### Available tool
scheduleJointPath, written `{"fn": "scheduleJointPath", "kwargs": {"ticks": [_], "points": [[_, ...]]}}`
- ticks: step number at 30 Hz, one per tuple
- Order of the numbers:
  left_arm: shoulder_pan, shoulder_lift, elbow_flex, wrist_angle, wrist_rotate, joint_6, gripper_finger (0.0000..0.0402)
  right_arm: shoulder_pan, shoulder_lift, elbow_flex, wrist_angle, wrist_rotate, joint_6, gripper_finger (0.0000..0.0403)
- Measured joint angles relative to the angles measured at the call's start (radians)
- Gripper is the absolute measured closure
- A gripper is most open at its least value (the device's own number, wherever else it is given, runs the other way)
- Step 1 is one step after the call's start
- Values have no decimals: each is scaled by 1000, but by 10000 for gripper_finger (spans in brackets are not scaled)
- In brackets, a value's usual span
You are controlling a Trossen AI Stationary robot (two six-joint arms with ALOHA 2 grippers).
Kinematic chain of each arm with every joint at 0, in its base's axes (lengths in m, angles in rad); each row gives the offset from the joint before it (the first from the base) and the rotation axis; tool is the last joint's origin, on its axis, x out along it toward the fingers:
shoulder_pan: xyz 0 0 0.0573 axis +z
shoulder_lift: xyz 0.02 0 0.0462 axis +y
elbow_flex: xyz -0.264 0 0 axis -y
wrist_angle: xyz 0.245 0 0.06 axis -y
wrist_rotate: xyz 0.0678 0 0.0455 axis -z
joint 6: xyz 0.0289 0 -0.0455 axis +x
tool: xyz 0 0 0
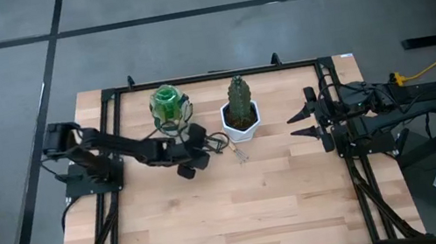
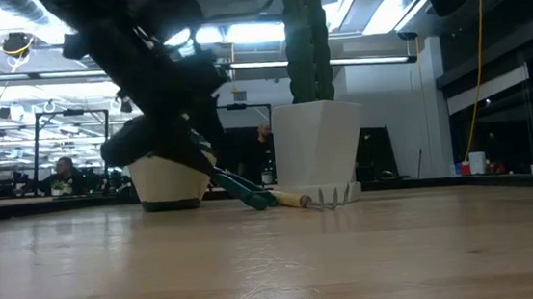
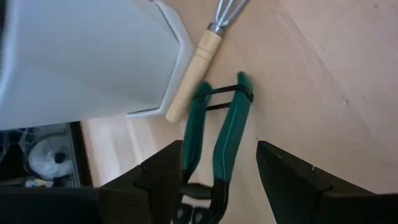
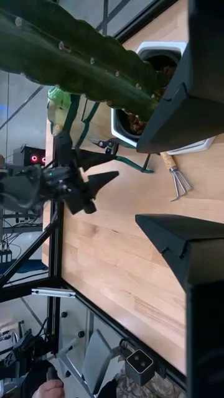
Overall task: Pick & Place Garden tools in Gardening bag
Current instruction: Put the green shear scissors into the brown gardening bag
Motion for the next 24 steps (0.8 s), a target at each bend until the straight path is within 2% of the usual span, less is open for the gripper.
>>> {"fn": "scheduleJointPath", "kwargs": {"ticks": [8,14,19,24], "points": [[0,145,91,-24,-3,-13,201,0,0,0,0,0,0,231],[0,230,130,-87,-121,-27,213,0,0,0,0,0,0,231],[0,229,131,-96,-132,-28,268,0,0,0,0,0,0,231],[-8,204,130,-103,-133,-42,359,0,0,0,0,0,0,231]]}}
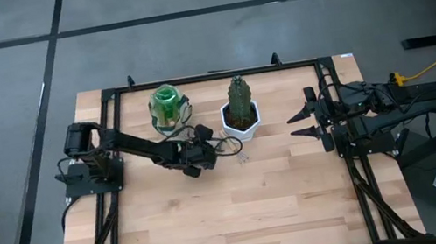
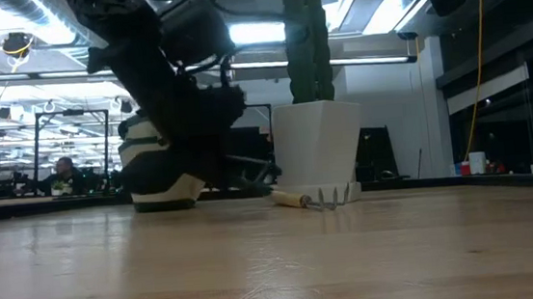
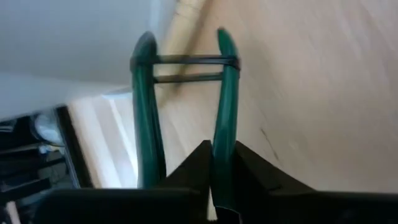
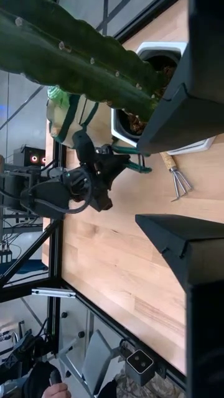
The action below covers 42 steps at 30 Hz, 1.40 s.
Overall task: Pick & Place Garden tools in Gardening bag
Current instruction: Put the green shear scissors into the brown gardening bag
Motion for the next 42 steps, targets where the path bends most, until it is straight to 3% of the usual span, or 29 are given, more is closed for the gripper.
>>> {"fn": "scheduleJointPath", "kwargs": {"ticks": [8,18,32,38,42], "points": [[0,-106,-1,-47,52,-66,371,0,0,0,0,0,0,231],[15,-414,-6,-117,271,-154,371,0,0,0,0,0,0,231],[81,-838,-7,-169,324,-234,370,0,0,0,0,0,0,231],[82,-935,-7,-117,340,-243,370,0,0,0,0,0,0,231],[82,-949,-7,-64,409,-236,370,0,0,0,0,0,0,231]]}}
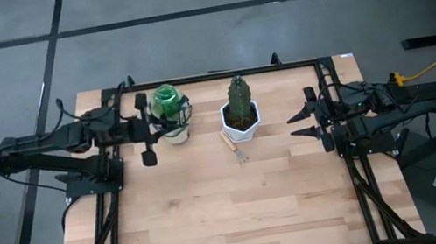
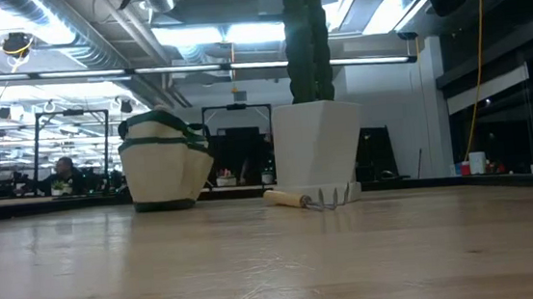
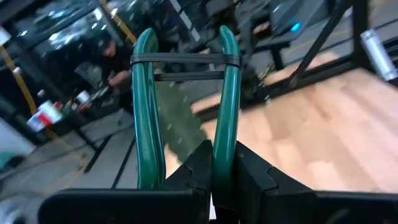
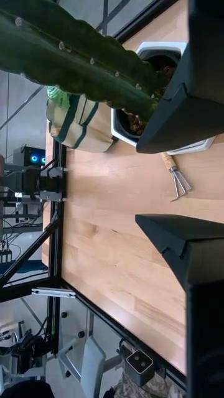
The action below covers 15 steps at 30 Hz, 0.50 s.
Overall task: Pick & Place Garden tools in Gardening bag
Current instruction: Put the green shear scissors into the brown gardening bag
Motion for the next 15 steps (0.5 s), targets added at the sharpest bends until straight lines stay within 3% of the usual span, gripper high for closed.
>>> {"fn": "scheduleJointPath", "kwargs": {"ticks": [7,15], "points": [[41,6,-18,59,91,16,370,0,0,0,0,0,0,231],[183,-91,-291,456,219,-56,369,0,0,0,0,0,0,231]]}}
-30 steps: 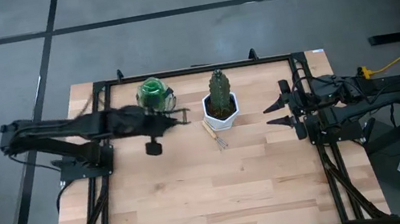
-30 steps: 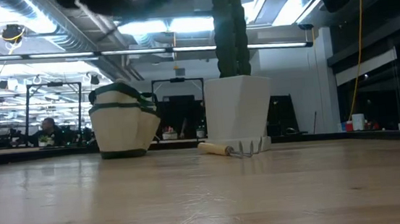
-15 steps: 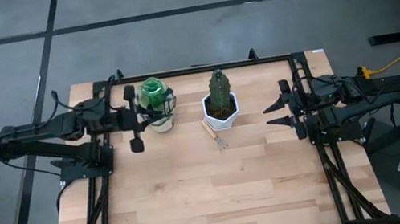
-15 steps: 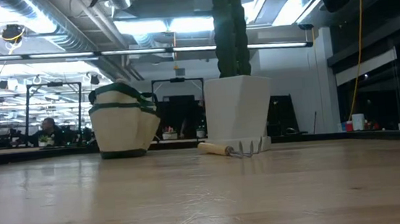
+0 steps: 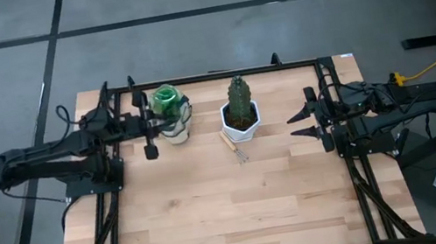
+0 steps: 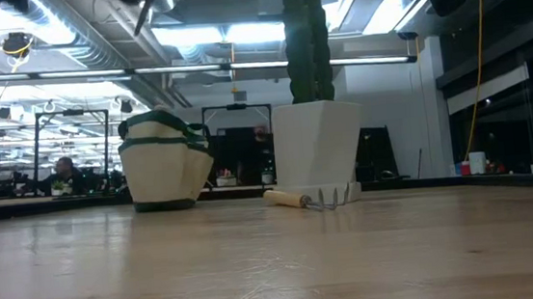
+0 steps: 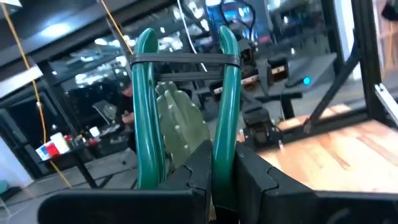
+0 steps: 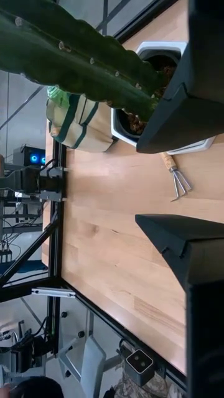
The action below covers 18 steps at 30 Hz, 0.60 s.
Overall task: Pick & Place Garden tools in Gardening bag
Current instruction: Put the green shear scissors into the brown gardening bag
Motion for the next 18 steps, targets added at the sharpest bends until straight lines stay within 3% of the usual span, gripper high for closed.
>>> {"fn": "scheduleJointPath", "kwargs": {"ticks": [9,18], "points": [[158,-124,-216,291,82,-154,369,0,0,0,0,0,0,231],[265,-93,-466,648,14,-294,369,0,0,0,0,0,0,231]]}}
